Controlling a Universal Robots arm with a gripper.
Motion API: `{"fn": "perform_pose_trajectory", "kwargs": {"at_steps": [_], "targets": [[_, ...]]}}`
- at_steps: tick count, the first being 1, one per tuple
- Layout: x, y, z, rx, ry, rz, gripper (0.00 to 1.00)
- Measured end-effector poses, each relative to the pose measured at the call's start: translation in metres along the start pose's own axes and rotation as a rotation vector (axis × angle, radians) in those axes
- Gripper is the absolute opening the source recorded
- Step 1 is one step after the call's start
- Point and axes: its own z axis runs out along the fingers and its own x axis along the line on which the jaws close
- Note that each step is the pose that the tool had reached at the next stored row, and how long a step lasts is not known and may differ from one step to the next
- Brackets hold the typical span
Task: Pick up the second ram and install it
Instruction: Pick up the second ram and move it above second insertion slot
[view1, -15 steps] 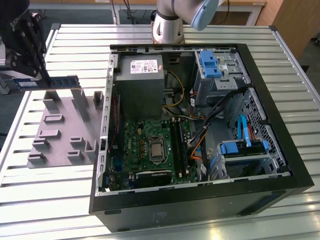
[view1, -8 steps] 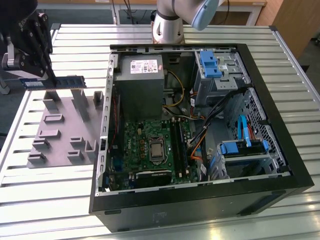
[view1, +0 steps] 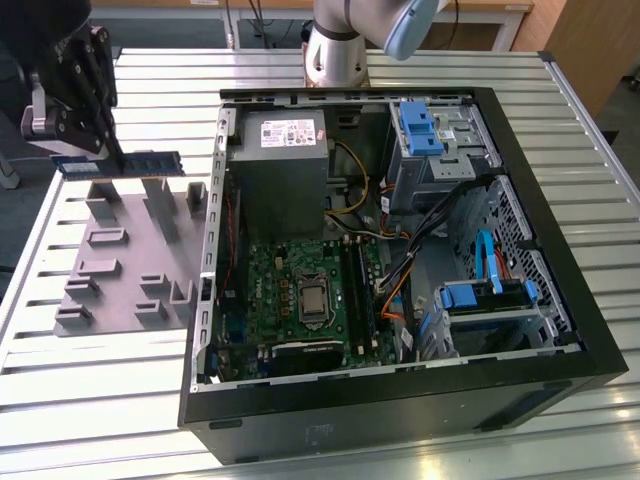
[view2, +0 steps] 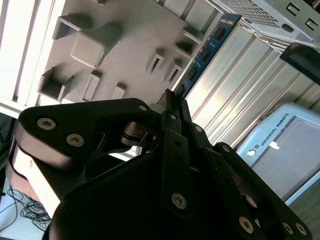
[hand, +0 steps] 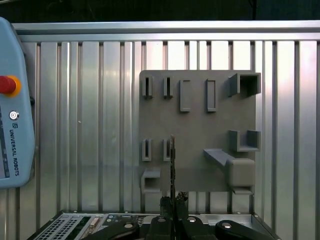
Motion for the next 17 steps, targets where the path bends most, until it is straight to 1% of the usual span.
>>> {"fn": "perform_pose_trajectory", "kwargs": {"at_steps": [8,11,13,17], "targets": [[0.0002,-0.0174,0.0003,0.0,0.0,0.0,0.14],[0.0013,-0.0225,0.0004,0.0001,-0.0001,0.0,0.14],[0.0013,-0.0239,0.0004,0.0,-0.0001,0.0,0.14],[0.0013,-0.024,0.0004,0.0,0.0,0.0,0.14]]}}
